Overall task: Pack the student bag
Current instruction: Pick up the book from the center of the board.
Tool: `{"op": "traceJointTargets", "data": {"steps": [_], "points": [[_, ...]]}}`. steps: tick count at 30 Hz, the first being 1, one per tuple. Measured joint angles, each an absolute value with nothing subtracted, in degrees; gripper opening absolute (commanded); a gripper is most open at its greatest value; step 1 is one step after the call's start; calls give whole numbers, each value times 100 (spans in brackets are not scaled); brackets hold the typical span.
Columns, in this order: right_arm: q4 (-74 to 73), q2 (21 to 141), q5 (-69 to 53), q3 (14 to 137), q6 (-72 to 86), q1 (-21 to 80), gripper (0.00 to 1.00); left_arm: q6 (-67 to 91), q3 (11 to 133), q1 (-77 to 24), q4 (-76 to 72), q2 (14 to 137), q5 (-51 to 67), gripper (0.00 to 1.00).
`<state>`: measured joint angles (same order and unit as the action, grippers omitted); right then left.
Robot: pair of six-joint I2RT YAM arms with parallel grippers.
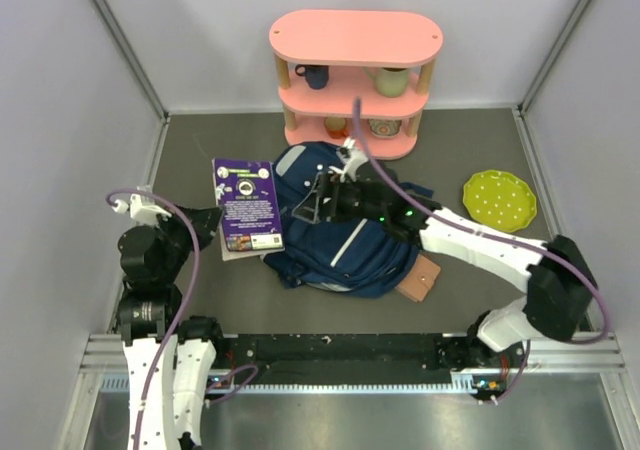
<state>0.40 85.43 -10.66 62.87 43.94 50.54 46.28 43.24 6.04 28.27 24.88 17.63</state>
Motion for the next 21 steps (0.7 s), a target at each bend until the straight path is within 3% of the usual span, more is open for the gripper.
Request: {"op": "traceJointTargets", "data": {"steps": [7, 16, 19, 21], "points": [[-185, 7275, -587, 5297, 4407, 4480, 82, 5245, 3315, 484, 1514, 2971, 2676, 0], [14, 7002, -1039, 4313, 4731, 4418, 82, 5575, 2224, -941, -161, 4755, 2668, 0], [283, 7205, -1321, 4139, 4958, 4418, 81, 5618, 1992, -950, -613, 5065, 2657, 25], [521, 7459, -1485, 4108, 5129, 4418, 80, 5566, 1927, -950, -655, 5181, 2604, 49]]}}
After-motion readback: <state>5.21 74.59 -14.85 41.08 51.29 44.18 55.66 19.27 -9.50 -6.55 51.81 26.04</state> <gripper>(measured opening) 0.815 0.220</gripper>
